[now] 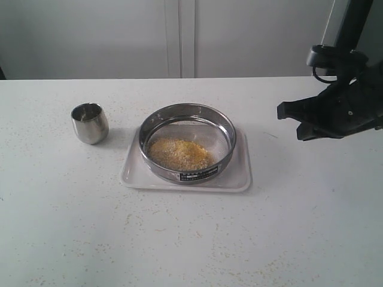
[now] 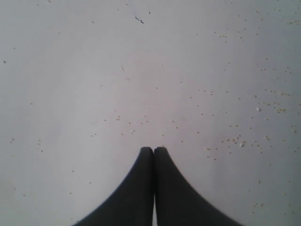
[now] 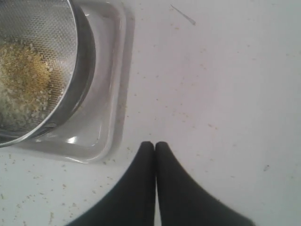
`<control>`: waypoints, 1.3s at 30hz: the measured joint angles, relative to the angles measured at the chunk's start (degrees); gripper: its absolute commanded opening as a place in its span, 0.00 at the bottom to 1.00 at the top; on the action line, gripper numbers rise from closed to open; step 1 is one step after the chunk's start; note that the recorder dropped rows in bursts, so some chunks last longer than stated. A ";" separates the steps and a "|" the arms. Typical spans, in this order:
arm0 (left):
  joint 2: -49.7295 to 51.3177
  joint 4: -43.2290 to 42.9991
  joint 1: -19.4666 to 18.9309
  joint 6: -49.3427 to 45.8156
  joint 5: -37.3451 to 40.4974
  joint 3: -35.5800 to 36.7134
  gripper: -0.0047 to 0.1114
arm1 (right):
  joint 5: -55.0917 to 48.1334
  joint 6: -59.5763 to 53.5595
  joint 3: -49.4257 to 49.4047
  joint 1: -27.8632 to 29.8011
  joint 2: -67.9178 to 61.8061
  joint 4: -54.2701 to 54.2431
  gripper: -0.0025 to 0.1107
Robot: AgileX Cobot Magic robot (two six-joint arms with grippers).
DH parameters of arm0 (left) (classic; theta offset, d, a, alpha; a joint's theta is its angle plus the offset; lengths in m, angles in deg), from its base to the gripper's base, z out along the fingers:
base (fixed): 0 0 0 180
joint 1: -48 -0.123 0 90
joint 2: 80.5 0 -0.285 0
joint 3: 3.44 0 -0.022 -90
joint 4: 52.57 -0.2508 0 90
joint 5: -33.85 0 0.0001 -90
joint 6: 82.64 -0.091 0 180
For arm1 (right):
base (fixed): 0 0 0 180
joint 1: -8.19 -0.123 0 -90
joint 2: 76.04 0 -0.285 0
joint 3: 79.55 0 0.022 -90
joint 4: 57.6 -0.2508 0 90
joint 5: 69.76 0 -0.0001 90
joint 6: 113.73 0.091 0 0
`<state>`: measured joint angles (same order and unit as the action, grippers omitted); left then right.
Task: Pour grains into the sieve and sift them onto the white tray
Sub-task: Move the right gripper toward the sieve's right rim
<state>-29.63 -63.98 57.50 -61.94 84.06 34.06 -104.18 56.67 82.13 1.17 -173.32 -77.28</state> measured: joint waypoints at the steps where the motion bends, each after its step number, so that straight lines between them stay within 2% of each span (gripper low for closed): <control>1: 0.00 0.00 0.00 0.00 0.00 0.00 0.04 | -0.33 -0.52 0.53 0.00 -0.48 -0.68 0.02; 14: 0.00 0.00 0.00 0.00 0.00 0.00 0.04 | -0.84 -4.97 7.44 -7.93 -7.52 -2.28 0.02; 22: 0.00 0.00 0.00 0.00 0.00 0.00 0.04 | -2.26 -4.45 11.51 -10.61 -11.81 -0.11 0.02; 34: 0.00 0.00 0.00 0.00 0.00 0.00 0.04 | -8.31 2.83 21.42 -12.68 -18.04 3.73 0.02; 39: 0.00 0.00 0.00 0.00 0.00 0.00 0.04 | -10.24 8.95 25.14 -13.73 -20.16 8.63 0.02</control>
<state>-29.63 -63.98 57.50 -61.94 84.06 34.06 -114.42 65.62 107.27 -12.56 -193.48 -68.65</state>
